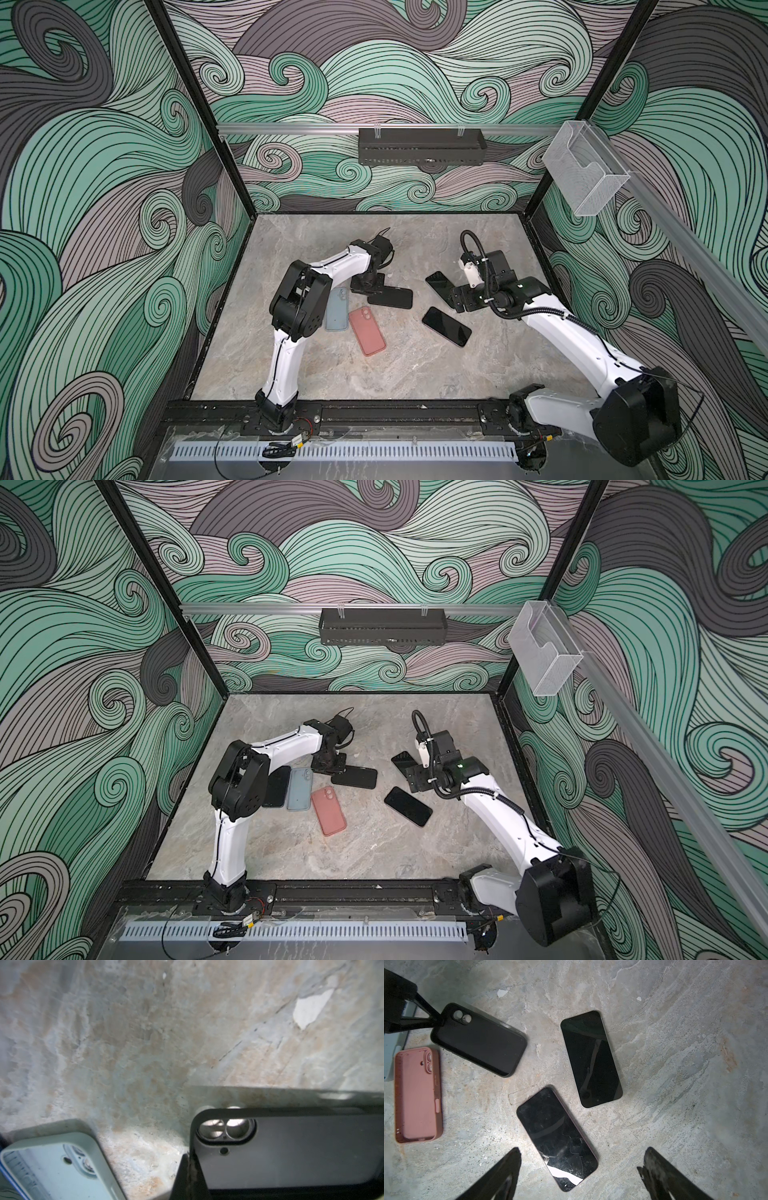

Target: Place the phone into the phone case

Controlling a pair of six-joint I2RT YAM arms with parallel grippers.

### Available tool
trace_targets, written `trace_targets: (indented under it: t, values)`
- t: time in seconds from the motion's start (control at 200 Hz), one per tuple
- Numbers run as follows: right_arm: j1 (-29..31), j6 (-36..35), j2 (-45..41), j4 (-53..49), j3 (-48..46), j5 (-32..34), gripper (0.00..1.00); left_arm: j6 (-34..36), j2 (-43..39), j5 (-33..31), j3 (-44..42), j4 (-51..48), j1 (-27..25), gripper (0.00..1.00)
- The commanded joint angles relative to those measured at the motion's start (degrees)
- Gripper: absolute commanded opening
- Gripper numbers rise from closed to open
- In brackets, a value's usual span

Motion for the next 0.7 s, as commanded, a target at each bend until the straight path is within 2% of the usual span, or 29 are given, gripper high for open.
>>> trace_targets:
  t: [0.0, 0.25, 0.35, 0.46, 0.591, 0.696]
  values:
    - [-0.05, -2.04, 1.78, -0.84, 1.88, 2.06, 0.92, -2.32, 0.41, 2.11, 0.63, -1.05, 0.68, 0.09]
    - [-0.13, -3.18, 5.28, -0.94, 3.23, 2.41, 0.92, -3.18, -0.46, 3.06, 0.15, -1.0, 0.85, 0.1]
    - [-0.26, -3.66, 6.6, -1.09, 3.85, 2.69, 0.92, -3.27, -1.36, 3.43, -0.11, -1.09, 0.81, 0.16]
    - [-0.73, -4.48, 8.25, -1.19, 4.91, 2.86, 0.92, -2.95, -3.91, 3.22, -0.97, -0.86, 1.11, 0.31]
    - [-1.69, -6.46, 11.2, -1.92, 7.03, 2.17, 0.93, -1.85, -9.29, 1.04, -2.79, 0.13, 1.46, 0.55]
    - [-2.78, -8.0, 14.99, -3.41, 9.94, 1.01, 0.95, -0.09, -14.53, -0.66, -4.84, 1.26, 1.55, 0.64]
